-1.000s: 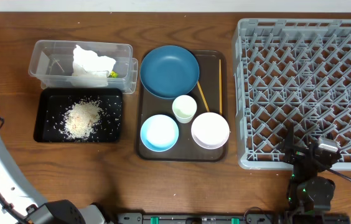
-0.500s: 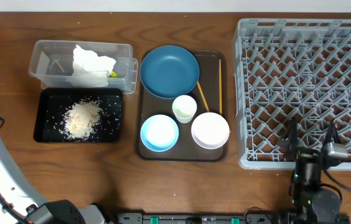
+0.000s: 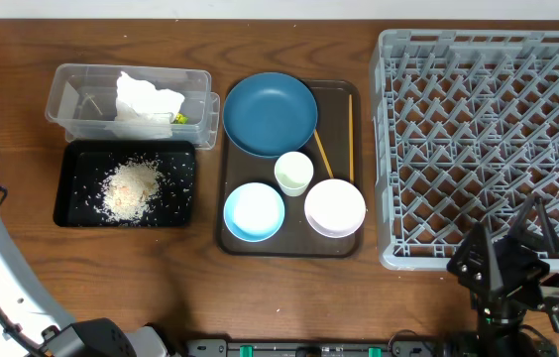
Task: Sort waste into correct bins and load items into the dishwasher rack
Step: 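Reach the right gripper to the brown tray and grasp the white cup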
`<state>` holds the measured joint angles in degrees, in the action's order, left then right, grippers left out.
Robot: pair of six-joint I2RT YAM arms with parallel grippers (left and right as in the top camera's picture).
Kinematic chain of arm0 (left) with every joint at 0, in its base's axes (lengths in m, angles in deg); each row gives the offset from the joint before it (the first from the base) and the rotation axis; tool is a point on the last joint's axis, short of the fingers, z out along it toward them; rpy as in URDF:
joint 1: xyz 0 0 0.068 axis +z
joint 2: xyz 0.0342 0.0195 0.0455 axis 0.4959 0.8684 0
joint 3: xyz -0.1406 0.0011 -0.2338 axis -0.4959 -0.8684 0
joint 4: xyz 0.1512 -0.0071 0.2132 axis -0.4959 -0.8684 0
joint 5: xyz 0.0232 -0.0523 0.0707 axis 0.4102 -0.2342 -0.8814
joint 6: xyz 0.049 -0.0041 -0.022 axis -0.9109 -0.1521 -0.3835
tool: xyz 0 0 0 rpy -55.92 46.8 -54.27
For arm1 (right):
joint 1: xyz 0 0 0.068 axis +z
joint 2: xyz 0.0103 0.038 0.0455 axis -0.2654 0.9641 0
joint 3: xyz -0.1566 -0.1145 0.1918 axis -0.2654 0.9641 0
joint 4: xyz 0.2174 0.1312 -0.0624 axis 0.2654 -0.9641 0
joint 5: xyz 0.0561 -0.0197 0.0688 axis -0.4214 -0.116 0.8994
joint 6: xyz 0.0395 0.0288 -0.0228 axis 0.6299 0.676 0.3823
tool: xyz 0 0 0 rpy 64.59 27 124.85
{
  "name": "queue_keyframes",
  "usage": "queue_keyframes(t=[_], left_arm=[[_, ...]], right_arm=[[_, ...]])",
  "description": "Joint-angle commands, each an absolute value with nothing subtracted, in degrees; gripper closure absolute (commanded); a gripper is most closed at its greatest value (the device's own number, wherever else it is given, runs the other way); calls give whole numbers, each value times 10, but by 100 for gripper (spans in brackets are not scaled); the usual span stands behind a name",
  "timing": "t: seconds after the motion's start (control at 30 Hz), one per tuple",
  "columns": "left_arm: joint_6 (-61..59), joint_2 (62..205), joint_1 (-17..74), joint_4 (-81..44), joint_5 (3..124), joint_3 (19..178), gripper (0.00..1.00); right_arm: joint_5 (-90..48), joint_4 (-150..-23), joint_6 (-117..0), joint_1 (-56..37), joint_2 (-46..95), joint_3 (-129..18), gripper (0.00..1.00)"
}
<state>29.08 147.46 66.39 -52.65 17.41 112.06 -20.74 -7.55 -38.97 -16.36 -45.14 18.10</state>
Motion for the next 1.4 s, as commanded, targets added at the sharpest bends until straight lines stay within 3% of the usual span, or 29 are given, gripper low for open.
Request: queue_keyframes(t=[0.0, 0.2, 0.47, 0.6, 0.77, 0.97, 1.07, 1.37], left_arm=[[298, 1479, 666, -528, 171, 1124, 12], [298, 1479, 666, -528, 171, 1124, 12], [298, 1479, 666, -528, 171, 1124, 12], [298, 1479, 666, -528, 171, 1124, 12], [298, 1479, 666, -528, 171, 1124, 12], [298, 1479, 666, -528, 171, 1124, 12], [298, 1479, 666, -528, 171, 1124, 12], [298, 1479, 666, -528, 171, 1124, 12]], right_arm=[[-245, -87, -372, -158, -444, 154, 1], [-225, -197, -419, -157, -354, 40, 1], [-27, -365, -546, -156, -74, -246, 1], [45, -545, -627, -129, 93, -422, 1], [5, -792, -750, -30, 275, -635, 1], [-193, -988, -848, 133, 436, -815, 1], [-249, -1033, -864, 197, 485, -846, 1], [-231, -1105, -863, 303, 548, -846, 1]])
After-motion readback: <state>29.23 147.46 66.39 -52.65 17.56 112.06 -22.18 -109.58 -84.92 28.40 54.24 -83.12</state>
